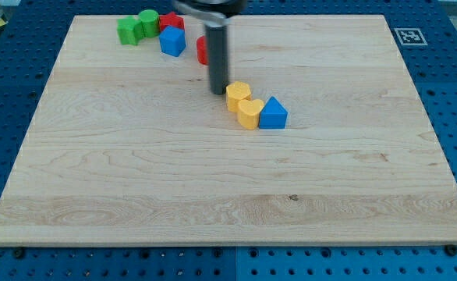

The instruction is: Move the red star towards the group of blocks

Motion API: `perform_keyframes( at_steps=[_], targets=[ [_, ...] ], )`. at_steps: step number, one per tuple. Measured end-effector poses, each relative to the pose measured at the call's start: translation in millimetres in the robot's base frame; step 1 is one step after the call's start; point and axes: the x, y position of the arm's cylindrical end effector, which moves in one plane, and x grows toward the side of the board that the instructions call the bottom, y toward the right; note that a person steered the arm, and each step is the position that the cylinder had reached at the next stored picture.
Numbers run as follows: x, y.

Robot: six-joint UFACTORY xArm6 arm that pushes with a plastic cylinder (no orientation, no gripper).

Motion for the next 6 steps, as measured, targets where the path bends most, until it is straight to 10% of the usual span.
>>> perform_keyframes(
  at_steps=[2, 4, 6],
  targets=[
    [-86, 40],
    [-150, -62],
    [-100, -80]
  ],
)
